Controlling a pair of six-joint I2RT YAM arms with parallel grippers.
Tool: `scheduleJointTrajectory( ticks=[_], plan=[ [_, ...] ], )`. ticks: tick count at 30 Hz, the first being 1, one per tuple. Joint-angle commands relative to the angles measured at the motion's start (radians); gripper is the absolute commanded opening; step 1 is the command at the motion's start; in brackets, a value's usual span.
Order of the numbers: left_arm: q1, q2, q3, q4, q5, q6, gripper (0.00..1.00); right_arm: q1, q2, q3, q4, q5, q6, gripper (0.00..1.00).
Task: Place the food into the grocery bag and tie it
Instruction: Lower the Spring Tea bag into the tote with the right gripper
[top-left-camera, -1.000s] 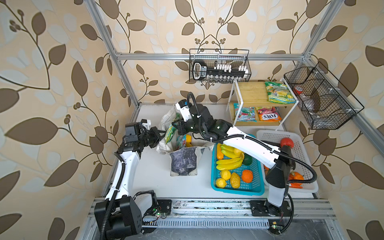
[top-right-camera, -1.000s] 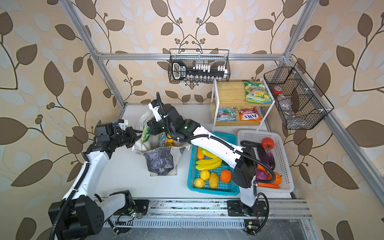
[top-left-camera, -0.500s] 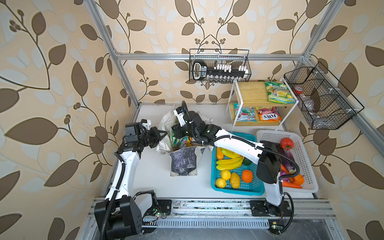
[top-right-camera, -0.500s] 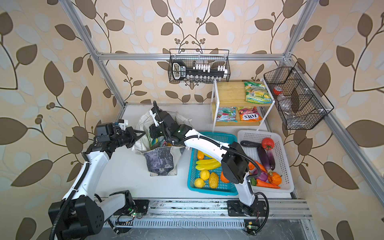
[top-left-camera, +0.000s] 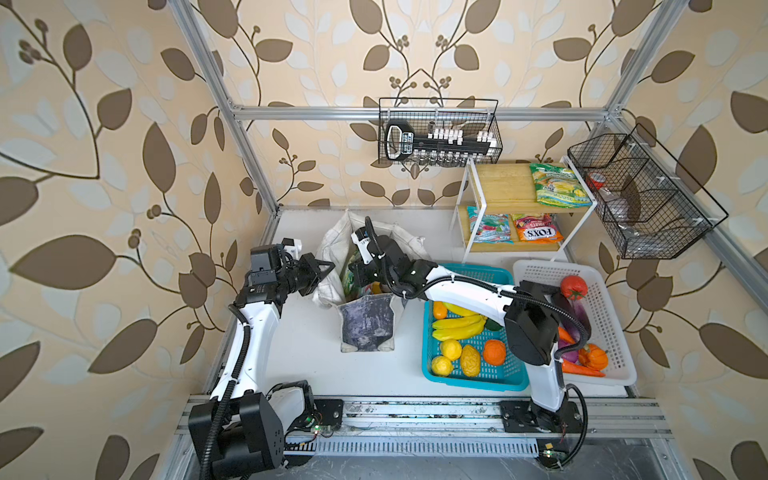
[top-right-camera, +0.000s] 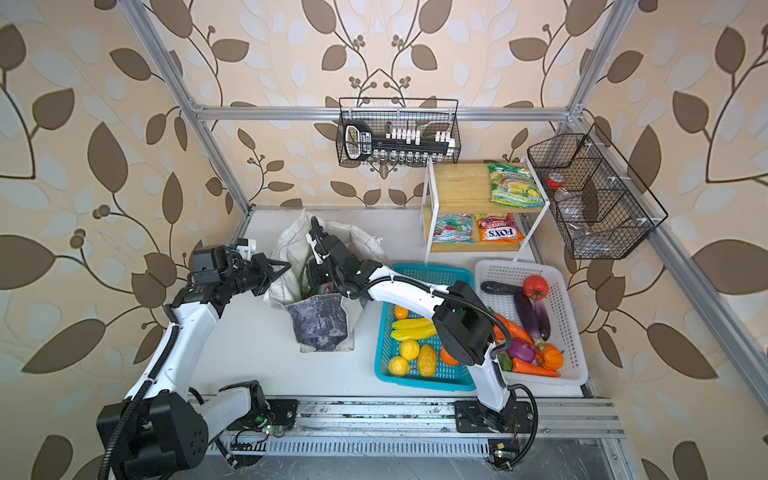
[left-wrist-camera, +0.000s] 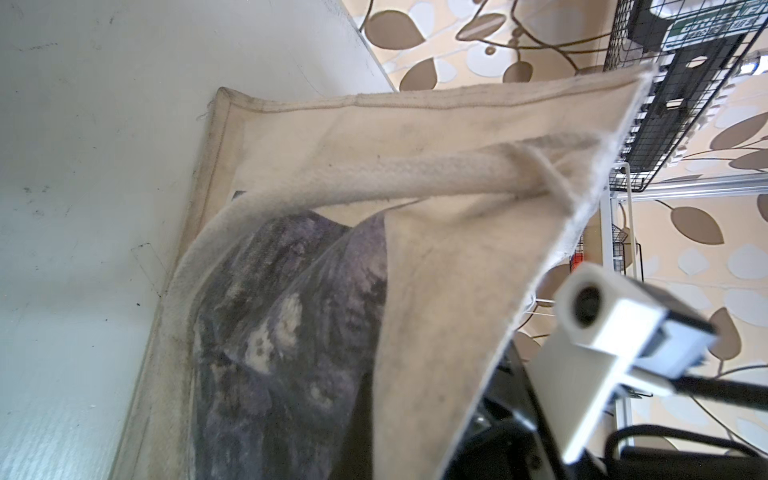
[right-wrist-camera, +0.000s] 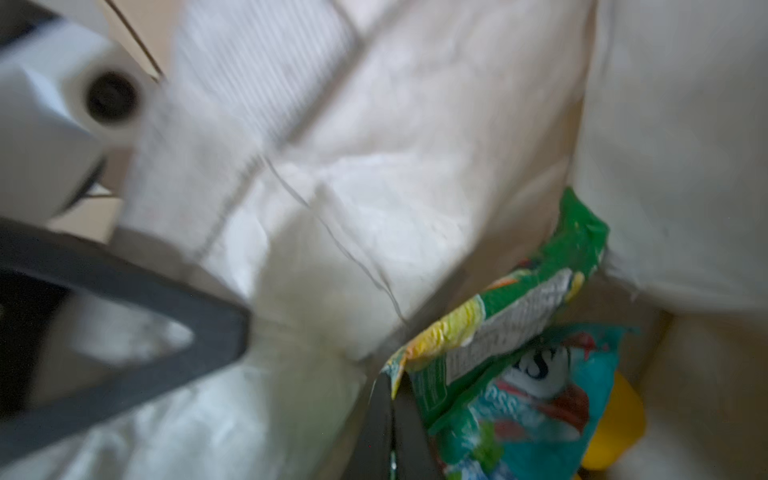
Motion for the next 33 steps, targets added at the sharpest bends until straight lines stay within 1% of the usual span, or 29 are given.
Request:
scheduleJointTrajectory(
  ticks=[1,4,10,13,17,19,21,23,27,33],
  plan=[
    [0.006,0.001,-0.013,0.025,0.037,-0.006,0.0,-0.005,-0.077,-0.069,0.017,0.051,-0.002,0.0],
    [0.006,0.001,-0.014,0.024,0.038,-0.008,0.0,-0.022,-0.107,-0.145,0.033,0.06,0.006,0.0],
    [0.007,-0.006,-0.015,0.022,0.034,-0.007,0.0,-0.041,-0.138,-0.193,-0.021,0.071,0.027,0.0],
    [0.006,-0.008,-0.015,0.024,0.031,-0.007,0.0,-0.042,-0.152,-0.191,-0.093,0.078,0.031,0.0],
    [0.007,-0.005,-0.015,0.024,0.039,-0.009,0.0,-0.049,-0.173,-0.183,-0.206,0.133,0.025,0.0],
    [0.007,-0.006,-0.014,0.025,0.035,-0.009,0.0,-0.058,-0.174,-0.168,-0.255,0.141,0.03,0.0],
    [0.006,-0.006,-0.013,0.021,0.034,-0.005,0.0,-0.056,-0.179,-0.17,-0.272,0.156,0.025,0.04],
    [0.006,-0.007,-0.014,0.022,0.036,-0.007,0.0,-0.047,-0.185,-0.177,-0.293,0.191,0.019,0.1],
    [0.006,-0.007,-0.013,0.018,0.03,-0.004,0.0,-0.035,-0.18,-0.183,-0.332,0.226,0.008,0.15],
    [0.006,-0.005,-0.015,0.021,0.032,-0.006,0.0,-0.04,-0.199,-0.206,-0.318,0.251,0.005,0.14]
  ],
)
